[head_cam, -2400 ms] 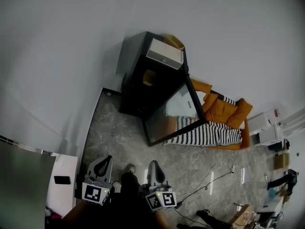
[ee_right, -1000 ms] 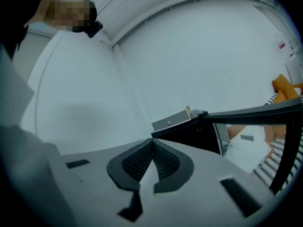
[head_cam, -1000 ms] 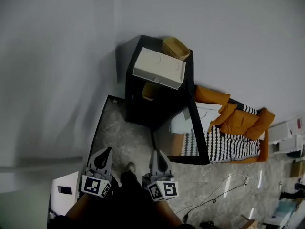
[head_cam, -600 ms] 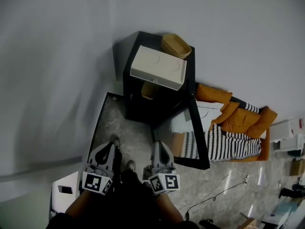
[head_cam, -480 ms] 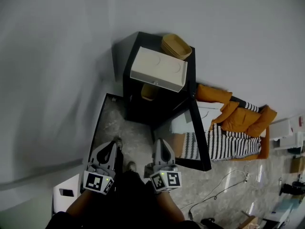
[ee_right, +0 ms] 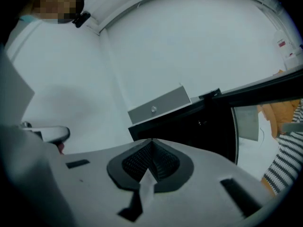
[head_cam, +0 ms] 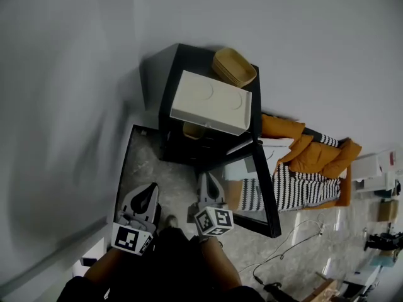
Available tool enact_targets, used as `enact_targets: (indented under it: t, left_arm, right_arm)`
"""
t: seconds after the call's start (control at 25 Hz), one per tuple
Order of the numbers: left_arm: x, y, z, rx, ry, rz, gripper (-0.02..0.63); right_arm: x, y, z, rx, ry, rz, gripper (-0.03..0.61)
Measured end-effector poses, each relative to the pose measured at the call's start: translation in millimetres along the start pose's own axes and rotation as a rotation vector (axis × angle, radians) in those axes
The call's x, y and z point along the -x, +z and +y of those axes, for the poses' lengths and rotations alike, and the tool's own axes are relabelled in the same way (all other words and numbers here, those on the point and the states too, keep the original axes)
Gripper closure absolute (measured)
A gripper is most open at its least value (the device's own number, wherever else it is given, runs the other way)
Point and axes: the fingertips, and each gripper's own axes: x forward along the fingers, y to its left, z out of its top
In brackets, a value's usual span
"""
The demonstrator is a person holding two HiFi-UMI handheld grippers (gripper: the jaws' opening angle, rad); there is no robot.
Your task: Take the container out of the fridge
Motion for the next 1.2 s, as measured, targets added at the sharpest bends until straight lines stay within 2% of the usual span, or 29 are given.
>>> enact_targets:
  t: [0.28,0.56,0.68,0.8,0.92,1.2]
  left_arm:
    - [-8,11,9,-0.011,-0.016,-0.026,0.611]
    - [-13,0,14,0.002,-0.026,0.008,0.611]
    - [-17,4,17,-0.007,-0.018,-0.022,0.611]
    - [-17,-8,18,-0.005,-0.028,0.021,0.611]
    - [-19,-6,23,-0.012,-0.022,0.002,0.611]
    - [-33,-16,33,-0.011,-0.025,0.011,0.611]
  right_arm:
    - [-55,-45,-33,0.009,-0.056,0.061,0.578]
    - [-98,-99,-64,-0.026,-0.09,0.152,0.578]
    - [-117,-122,-81,-0.112,-0.103,0.17,0.578]
    - [-134,-138,-94,-0.242,-0.09,0.156,0.578]
    - [-144,-151,-105,-0.367,-0.076,0.134,0.577]
    - [-164,-185,-133,-0.554,-0.086,0.114,0.464]
